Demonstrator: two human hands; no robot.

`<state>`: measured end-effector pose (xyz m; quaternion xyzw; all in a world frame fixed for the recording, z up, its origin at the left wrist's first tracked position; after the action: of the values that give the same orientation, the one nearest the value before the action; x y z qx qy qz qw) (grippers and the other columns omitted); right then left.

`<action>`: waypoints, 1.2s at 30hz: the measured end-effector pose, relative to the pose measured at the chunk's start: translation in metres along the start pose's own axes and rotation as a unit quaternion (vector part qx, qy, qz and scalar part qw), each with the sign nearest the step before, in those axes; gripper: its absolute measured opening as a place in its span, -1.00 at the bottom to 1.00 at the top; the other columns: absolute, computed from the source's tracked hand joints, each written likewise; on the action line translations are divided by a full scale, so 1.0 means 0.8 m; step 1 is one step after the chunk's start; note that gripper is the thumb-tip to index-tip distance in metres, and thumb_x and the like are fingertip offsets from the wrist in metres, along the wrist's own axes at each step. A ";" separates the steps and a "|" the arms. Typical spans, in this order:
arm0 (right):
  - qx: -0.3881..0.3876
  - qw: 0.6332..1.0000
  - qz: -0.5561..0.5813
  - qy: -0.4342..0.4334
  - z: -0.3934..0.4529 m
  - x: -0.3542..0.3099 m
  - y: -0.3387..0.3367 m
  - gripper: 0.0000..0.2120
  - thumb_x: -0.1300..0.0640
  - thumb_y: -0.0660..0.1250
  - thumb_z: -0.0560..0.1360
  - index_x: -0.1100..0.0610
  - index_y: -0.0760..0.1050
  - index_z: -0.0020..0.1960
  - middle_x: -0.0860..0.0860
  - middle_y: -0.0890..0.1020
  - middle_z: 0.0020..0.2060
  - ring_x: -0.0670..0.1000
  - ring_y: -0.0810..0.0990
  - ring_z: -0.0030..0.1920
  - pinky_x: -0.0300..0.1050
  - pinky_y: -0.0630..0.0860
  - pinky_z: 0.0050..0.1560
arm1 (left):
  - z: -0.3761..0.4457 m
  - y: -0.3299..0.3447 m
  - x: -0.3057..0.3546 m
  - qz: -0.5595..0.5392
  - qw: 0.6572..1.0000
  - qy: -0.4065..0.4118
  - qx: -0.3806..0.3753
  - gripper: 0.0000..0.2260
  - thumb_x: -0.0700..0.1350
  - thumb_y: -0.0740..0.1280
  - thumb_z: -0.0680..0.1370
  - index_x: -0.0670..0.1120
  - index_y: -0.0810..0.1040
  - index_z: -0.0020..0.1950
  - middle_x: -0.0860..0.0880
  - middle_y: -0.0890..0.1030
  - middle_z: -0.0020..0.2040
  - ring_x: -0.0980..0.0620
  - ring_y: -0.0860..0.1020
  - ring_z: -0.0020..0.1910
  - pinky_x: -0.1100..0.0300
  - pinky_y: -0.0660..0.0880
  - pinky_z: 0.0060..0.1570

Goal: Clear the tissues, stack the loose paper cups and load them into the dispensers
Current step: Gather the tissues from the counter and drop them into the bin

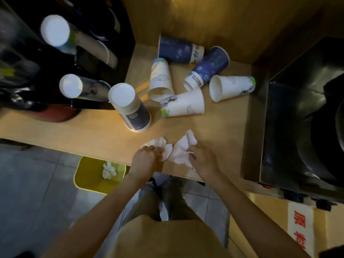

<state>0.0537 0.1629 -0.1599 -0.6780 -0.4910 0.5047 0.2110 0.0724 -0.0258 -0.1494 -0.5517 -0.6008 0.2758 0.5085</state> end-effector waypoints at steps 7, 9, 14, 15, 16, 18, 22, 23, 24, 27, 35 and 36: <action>-0.087 0.978 0.179 -0.056 -0.002 -0.089 0.025 -0.59 0.32 0.14 0.46 0.06 0.49 0.24 0.01 0.55 0.11 0.01 0.50 0.10 -0.23 0.39 0.05 | -0.065 -0.007 -0.051 -0.228 0.959 -0.139 0.098 -0.68 -0.13 0.28 0.42 -0.18 0.46 0.15 -0.27 0.63 -0.04 -0.27 0.60 -0.12 0.07 0.47 -0.21; -0.119 0.968 0.207 -0.079 0.001 -0.116 0.047 -0.65 0.25 0.14 0.45 0.07 0.56 0.13 0.05 0.60 0.01 -0.02 0.51 0.01 -0.28 0.40 -0.01 | -0.090 -0.001 -0.077 -0.229 0.952 -0.169 0.109 -0.78 -0.22 0.32 0.42 -0.19 0.52 0.06 -0.24 0.62 -0.06 -0.25 0.58 -0.16 0.15 0.39 -0.24; -0.201 0.961 0.168 -0.087 -0.002 -0.190 0.098 -0.69 0.40 0.11 0.49 0.31 0.61 0.04 0.19 0.67 -0.15 0.01 0.57 -0.21 -0.48 0.35 -0.29 | -0.164 0.014 -0.160 -0.269 0.924 -0.250 0.109 -0.85 -0.40 0.33 0.38 -0.23 0.64 -0.15 -0.22 0.66 -0.09 -0.22 0.61 -0.13 0.23 0.38 -0.19; -0.203 0.961 0.170 -0.076 -0.004 -0.205 0.113 -0.70 0.39 0.12 0.49 0.30 0.61 0.04 0.16 0.65 -0.24 -0.03 0.53 -0.30 -0.47 0.33 -0.35 | -0.180 0.017 -0.178 -0.277 0.916 -0.268 0.112 -0.84 -0.40 0.33 0.39 -0.23 0.66 -0.14 -0.22 0.67 -0.08 -0.21 0.61 -0.10 0.22 0.39 -0.17; -0.203 0.961 0.178 -0.067 -0.006 -0.219 0.126 -0.71 0.37 0.12 0.50 0.29 0.61 0.03 0.15 0.64 -0.26 -0.01 0.51 -0.33 -0.44 0.31 -0.36 | -0.196 0.020 -0.197 -0.282 0.907 -0.289 0.116 -0.83 -0.39 0.33 0.40 -0.22 0.67 -0.13 -0.22 0.68 -0.06 -0.20 0.62 -0.07 0.21 0.39 -0.17; -0.210 0.956 0.199 -0.038 -0.009 -0.242 0.158 -0.72 0.33 0.13 0.52 0.26 0.61 0.03 0.24 0.67 -0.12 0.18 0.57 -0.16 -0.33 0.35 -0.26 | -0.225 0.029 -0.231 -0.295 0.883 -0.341 0.131 -0.83 -0.35 0.32 0.42 -0.20 0.69 -0.11 -0.21 0.69 -0.02 -0.20 0.62 -0.04 0.18 0.42 -0.15; -0.224 0.956 0.187 -0.010 -0.011 -0.281 0.223 -0.72 0.34 0.15 0.52 0.32 0.52 0.17 0.26 0.59 0.14 0.08 0.54 0.10 -0.31 0.39 -0.10 | -0.263 0.053 -0.284 -0.340 0.837 -0.417 0.098 -0.76 -0.27 0.26 0.49 -0.18 0.61 0.12 -0.21 0.59 0.19 -0.21 0.55 0.13 0.09 0.44 0.09; -0.221 0.960 0.172 -0.015 -0.011 -0.287 0.237 -0.71 0.35 0.15 0.51 0.33 0.50 0.19 0.26 0.57 0.17 0.09 0.53 0.15 -0.35 0.35 -0.10 | -0.269 0.061 -0.295 -0.349 0.833 -0.424 0.075 -0.72 -0.24 0.27 0.49 -0.18 0.57 0.19 -0.20 0.55 0.25 -0.20 0.51 0.19 0.09 0.42 0.16; -0.212 0.964 0.156 -0.022 -0.009 -0.293 0.251 -0.69 0.36 0.16 0.50 0.33 0.49 0.21 0.25 0.56 0.19 0.13 0.52 0.19 -0.34 0.33 -0.05 | -0.273 0.070 -0.307 -0.352 0.833 -0.423 0.056 -0.67 -0.23 0.30 0.48 -0.17 0.52 0.24 -0.19 0.51 0.29 -0.18 0.48 0.22 0.10 0.39 0.20; -0.180 0.974 0.136 -0.017 0.003 -0.300 0.290 -0.70 0.37 0.22 0.47 0.32 0.52 0.18 0.24 0.60 0.13 0.17 0.55 0.17 -0.23 0.38 0.03 | -0.280 0.095 -0.340 -0.332 0.847 -0.414 0.031 -0.61 -0.28 0.32 0.46 -0.20 0.48 0.29 -0.20 0.47 0.33 -0.19 0.47 0.25 0.09 0.37 0.25; -0.119 0.989 0.087 0.008 0.059 -0.285 0.403 -0.78 0.30 0.31 0.43 0.23 0.61 0.05 0.19 0.69 -0.03 0.14 0.62 -0.02 -0.30 0.30 -0.23 | -0.245 0.193 -0.401 -0.373 0.794 -0.471 0.095 -0.76 -0.29 0.30 0.47 -0.23 0.58 0.12 -0.24 0.59 0.15 -0.23 0.56 0.09 0.07 0.46 0.02; -0.120 0.989 0.086 0.008 0.069 -0.280 0.419 -0.78 0.30 0.31 0.43 0.23 0.60 0.06 0.18 0.69 -0.02 0.12 0.62 -0.01 -0.30 0.31 -0.20 | -0.236 0.209 -0.406 -0.375 0.788 -0.479 0.094 -0.77 -0.26 0.31 0.47 -0.19 0.59 0.11 -0.21 0.61 0.13 -0.20 0.57 0.06 0.06 0.48 0.00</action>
<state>0.1546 -0.1892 -0.3370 -0.7421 -0.4861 0.4531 0.0877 0.2683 -0.3353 -0.3361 -0.0295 -0.8980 0.3475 0.2683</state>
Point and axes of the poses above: each hand's wrist, its own z-axis towards the middle knuckle, its own y-axis out of the palm, x = y × z, the point moved 2 cm from there along z, towards the middle knuckle
